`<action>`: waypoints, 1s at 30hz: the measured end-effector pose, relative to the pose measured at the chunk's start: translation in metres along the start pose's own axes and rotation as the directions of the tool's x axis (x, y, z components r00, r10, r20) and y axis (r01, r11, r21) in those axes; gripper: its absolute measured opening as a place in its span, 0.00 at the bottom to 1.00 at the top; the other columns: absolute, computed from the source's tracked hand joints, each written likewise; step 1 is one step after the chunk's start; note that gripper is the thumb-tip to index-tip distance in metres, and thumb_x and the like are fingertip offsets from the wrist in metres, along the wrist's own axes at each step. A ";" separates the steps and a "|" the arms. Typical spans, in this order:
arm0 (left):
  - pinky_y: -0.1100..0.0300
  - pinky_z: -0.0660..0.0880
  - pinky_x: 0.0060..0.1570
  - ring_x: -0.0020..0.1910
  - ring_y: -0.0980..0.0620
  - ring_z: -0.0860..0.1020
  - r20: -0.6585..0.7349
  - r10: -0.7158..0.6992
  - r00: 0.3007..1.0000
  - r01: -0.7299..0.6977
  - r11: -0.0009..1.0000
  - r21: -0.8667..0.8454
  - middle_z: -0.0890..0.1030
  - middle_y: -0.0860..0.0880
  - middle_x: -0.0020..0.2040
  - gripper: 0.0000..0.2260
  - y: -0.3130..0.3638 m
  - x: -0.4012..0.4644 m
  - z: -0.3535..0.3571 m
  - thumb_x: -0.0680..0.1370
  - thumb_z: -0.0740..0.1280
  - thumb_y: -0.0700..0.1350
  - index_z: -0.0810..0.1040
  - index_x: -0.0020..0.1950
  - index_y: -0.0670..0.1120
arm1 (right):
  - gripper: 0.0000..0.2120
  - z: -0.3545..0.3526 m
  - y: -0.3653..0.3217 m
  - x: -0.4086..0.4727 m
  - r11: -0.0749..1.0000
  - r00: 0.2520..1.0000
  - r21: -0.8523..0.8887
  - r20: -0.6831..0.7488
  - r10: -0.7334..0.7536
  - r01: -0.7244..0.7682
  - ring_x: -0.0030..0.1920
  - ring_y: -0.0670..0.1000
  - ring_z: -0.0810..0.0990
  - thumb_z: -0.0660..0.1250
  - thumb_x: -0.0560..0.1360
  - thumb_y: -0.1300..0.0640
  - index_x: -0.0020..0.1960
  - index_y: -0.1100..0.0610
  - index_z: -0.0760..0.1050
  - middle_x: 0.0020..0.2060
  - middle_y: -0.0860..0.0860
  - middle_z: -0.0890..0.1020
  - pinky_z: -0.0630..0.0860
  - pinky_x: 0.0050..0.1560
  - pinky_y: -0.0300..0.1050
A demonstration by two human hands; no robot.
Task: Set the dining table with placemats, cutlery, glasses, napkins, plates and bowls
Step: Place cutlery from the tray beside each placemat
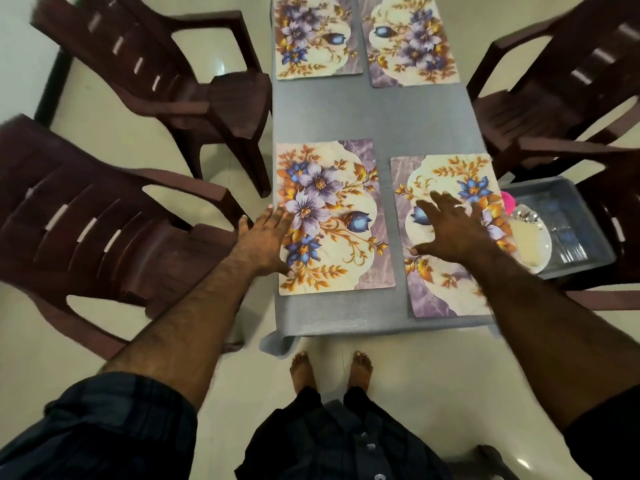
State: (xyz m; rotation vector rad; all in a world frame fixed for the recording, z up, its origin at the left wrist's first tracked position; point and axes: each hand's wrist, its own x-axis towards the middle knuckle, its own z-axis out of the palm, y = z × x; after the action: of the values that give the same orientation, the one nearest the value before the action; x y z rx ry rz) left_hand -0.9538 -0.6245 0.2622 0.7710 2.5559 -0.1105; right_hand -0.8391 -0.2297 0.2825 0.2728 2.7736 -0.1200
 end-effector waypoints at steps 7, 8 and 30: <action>0.33 0.47 0.79 0.85 0.47 0.45 -0.035 0.073 0.997 -0.073 0.997 0.006 0.44 0.49 0.87 0.58 0.084 0.009 -0.018 0.69 0.77 0.67 0.43 0.86 0.55 | 0.54 -0.013 0.082 -0.045 0.991 0.991 -0.008 -0.006 0.131 -0.131 0.82 0.57 0.54 0.74 0.67 0.28 0.83 0.43 0.51 0.84 0.51 0.54 0.47 0.77 0.72; 0.33 0.47 0.80 0.85 0.46 0.45 -0.042 0.085 0.995 -0.085 0.996 -0.005 0.45 0.49 0.87 0.58 0.100 0.012 -0.018 0.68 0.78 0.68 0.44 0.86 0.55 | 0.54 -0.012 0.098 -0.049 0.991 0.991 -0.002 -0.006 0.134 -0.134 0.82 0.57 0.56 0.74 0.66 0.28 0.83 0.43 0.52 0.83 0.51 0.55 0.49 0.77 0.73; 0.38 0.62 0.76 0.81 0.41 0.60 -0.019 -0.051 0.999 0.049 0.997 -0.054 0.60 0.46 0.84 0.42 0.343 0.146 -0.040 0.75 0.73 0.65 0.61 0.83 0.52 | 0.43 0.007 0.265 0.048 0.978 0.980 0.103 0.059 -0.189 0.182 0.71 0.65 0.73 0.73 0.71 0.39 0.79 0.52 0.60 0.77 0.57 0.66 0.74 0.64 0.67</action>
State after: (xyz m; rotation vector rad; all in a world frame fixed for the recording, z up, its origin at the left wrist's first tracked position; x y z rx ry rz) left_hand -0.8915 -0.2551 0.2502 0.6916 2.5869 -0.0503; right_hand -0.8266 0.0372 0.2461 0.0321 2.7238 -0.3063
